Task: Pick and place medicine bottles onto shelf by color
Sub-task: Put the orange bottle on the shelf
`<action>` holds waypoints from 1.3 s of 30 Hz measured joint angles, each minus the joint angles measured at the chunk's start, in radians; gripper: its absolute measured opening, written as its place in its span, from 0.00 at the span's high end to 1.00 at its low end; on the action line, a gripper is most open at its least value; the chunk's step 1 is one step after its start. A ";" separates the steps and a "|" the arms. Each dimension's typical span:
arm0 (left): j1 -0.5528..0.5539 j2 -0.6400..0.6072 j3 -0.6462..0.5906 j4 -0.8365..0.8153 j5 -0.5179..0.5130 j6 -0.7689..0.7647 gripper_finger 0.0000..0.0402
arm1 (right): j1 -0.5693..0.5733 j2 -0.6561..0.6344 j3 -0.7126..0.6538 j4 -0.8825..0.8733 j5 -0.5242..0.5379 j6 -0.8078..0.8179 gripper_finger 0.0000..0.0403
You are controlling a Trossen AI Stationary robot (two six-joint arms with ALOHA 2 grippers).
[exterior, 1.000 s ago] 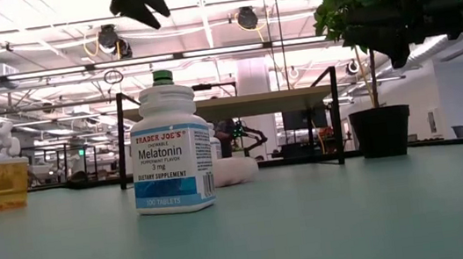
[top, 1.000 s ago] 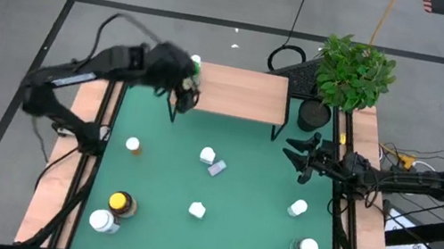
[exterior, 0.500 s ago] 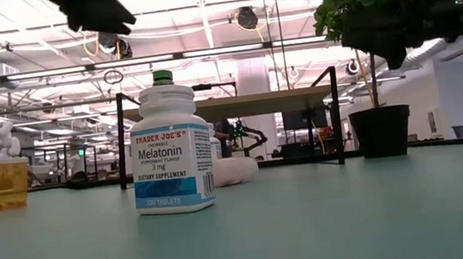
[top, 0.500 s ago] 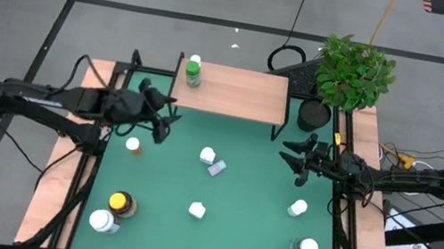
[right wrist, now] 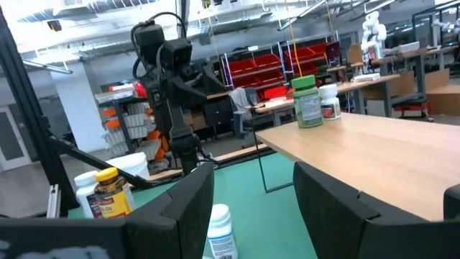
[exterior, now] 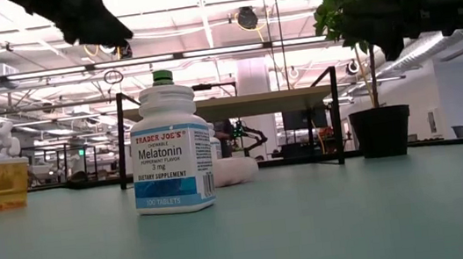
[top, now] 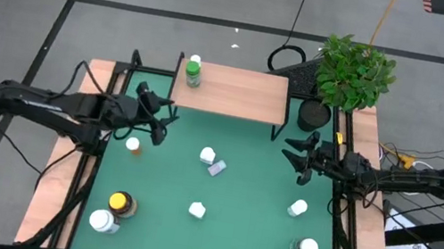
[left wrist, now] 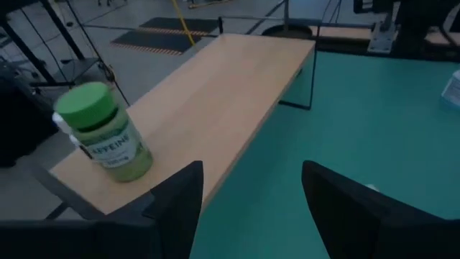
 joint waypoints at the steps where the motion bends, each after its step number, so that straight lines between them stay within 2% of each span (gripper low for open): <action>1: 0.004 0.012 -0.011 0.036 0.000 0.016 0.41 | 0.000 0.002 0.000 -0.001 -0.001 0.008 0.54; 7: 0.019 0.080 -0.027 0.231 0.007 0.098 0.41 | 0.000 0.023 0.000 -0.006 -0.003 0.017 0.54; 15: 0.010 0.088 -0.027 0.367 0.008 0.190 0.43 | 0.000 0.064 0.000 -0.036 -0.081 0.054 0.54; 25: 0.004 0.167 -0.028 0.367 0.009 0.181 0.43 | 0.000 0.069 0.000 -0.034 -0.079 0.027 0.54; 33: -0.111 0.128 -0.028 0.409 0.009 0.219 0.43 | 0.000 0.070 0.000 -0.033 -0.082 0.090 0.54; 37: -0.200 0.121 -0.087 0.480 -0.002 0.202 0.43 | 0.018 0.089 0.000 -0.030 -0.079 0.106 0.54; 39: -0.248 0.116 -0.123 0.505 -0.046 0.180 0.43 | 0.039 0.110 0.000 -0.023 -0.078 0.108 0.54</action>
